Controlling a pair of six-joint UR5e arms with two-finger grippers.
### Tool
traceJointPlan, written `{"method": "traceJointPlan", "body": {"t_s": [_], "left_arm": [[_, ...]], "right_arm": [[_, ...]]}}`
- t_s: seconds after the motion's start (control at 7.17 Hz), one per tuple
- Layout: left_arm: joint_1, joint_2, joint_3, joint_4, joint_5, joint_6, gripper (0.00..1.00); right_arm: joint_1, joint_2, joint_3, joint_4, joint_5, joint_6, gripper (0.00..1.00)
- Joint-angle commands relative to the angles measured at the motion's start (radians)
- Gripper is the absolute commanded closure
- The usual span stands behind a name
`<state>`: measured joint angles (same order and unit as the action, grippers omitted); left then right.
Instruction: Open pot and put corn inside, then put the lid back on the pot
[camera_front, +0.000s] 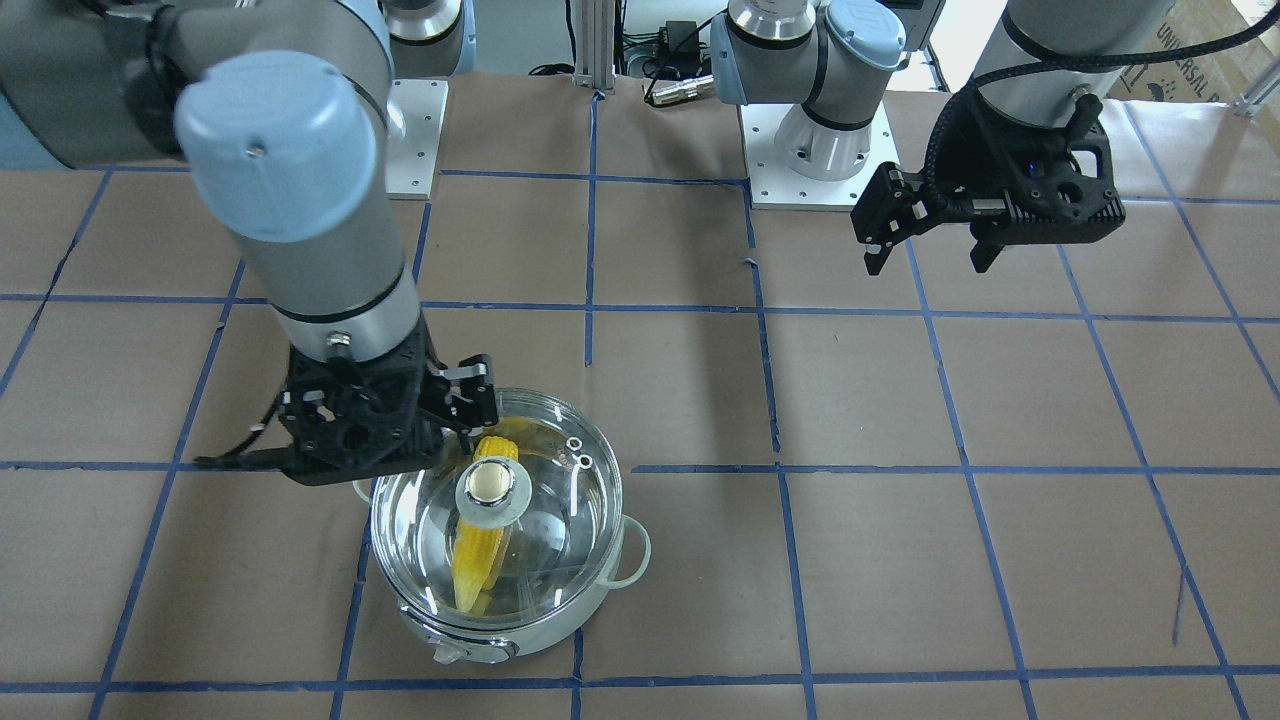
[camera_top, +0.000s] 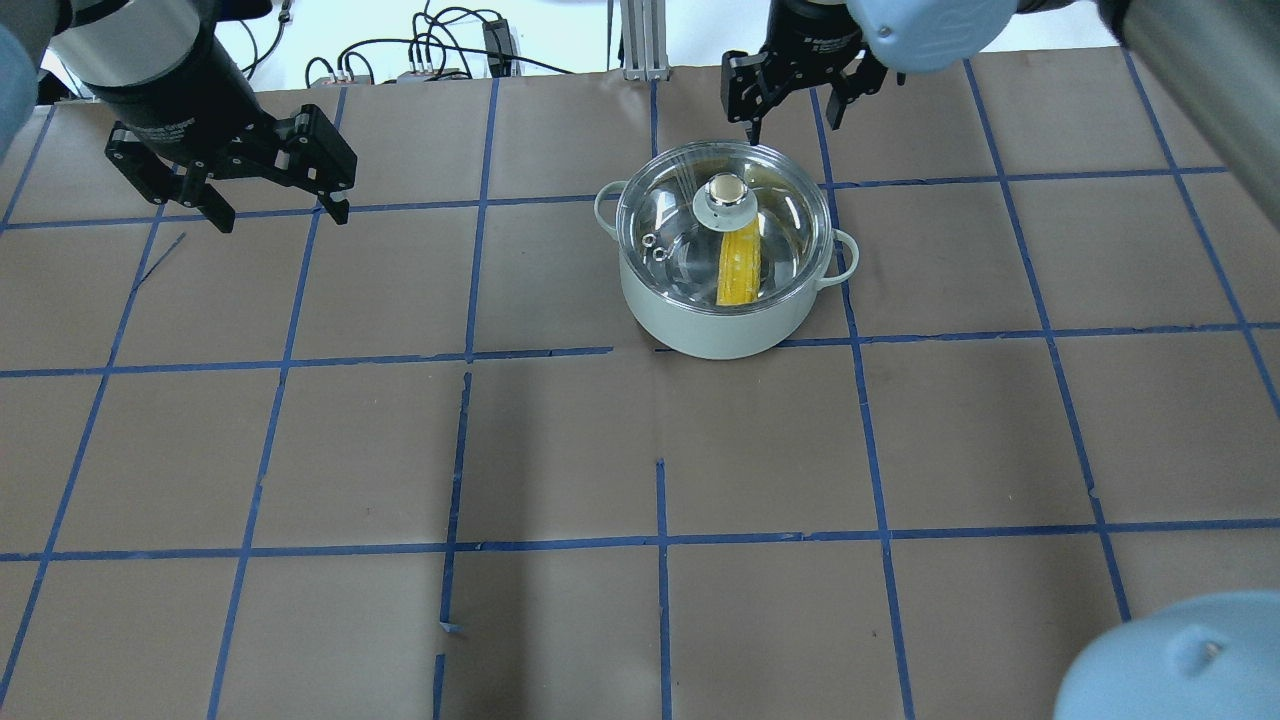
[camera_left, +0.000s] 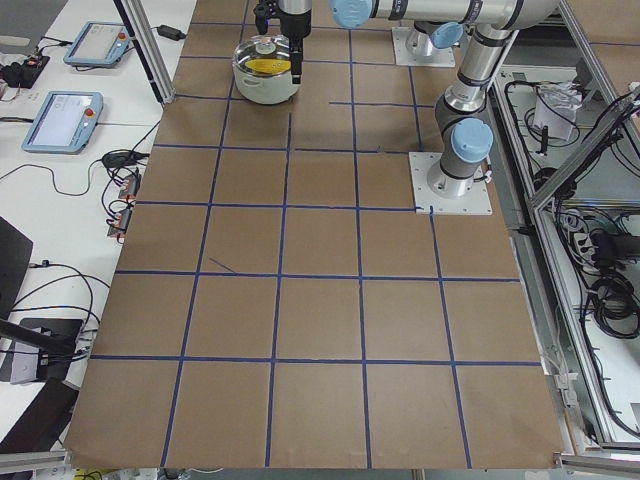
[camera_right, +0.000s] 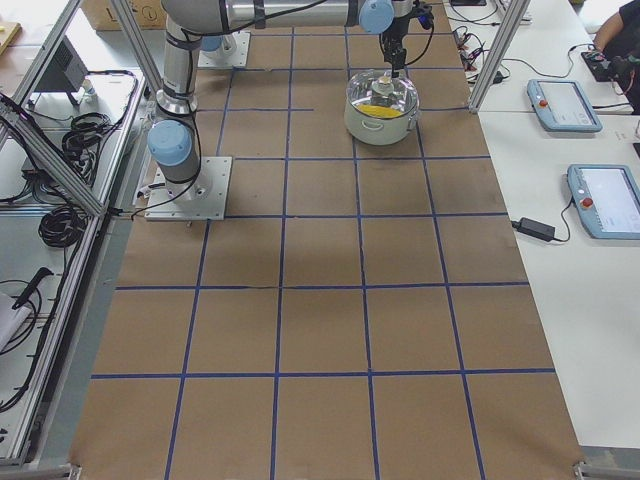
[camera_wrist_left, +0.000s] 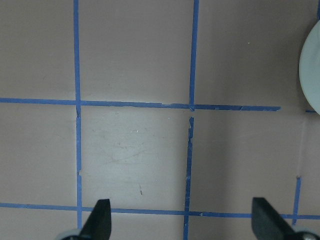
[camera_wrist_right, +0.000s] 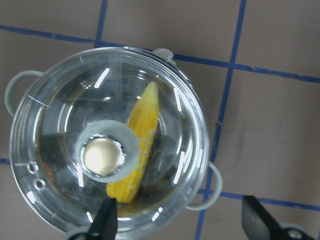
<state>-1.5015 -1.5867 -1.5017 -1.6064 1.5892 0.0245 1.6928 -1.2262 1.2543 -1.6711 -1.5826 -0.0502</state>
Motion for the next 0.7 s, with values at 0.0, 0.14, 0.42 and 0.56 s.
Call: {"method": "traceJointPlan", "body": {"t_s": [0.0, 0.14, 0.42, 0.56], "left_arm": [[0.000, 0.001, 0.000, 0.000, 0.000, 0.000, 0.00], [0.001, -0.018, 0.000, 0.008, -0.002, -0.002, 0.00], [0.003, -0.038, 0.000, 0.055, -0.003, -0.014, 0.00], [0.003, -0.041, -0.002, 0.084, -0.005, -0.017, 0.00]], "right_arm": [[-0.123, -0.109, 0.031, 0.175, -0.002, -0.095, 0.00], [-0.154, -0.165, 0.092, 0.186, 0.003, -0.111, 0.00], [-0.156, -0.220, 0.175, 0.154, 0.006, -0.108, 0.00], [-0.156, -0.217, 0.171, 0.145, 0.009, -0.106, 0.00]]}}
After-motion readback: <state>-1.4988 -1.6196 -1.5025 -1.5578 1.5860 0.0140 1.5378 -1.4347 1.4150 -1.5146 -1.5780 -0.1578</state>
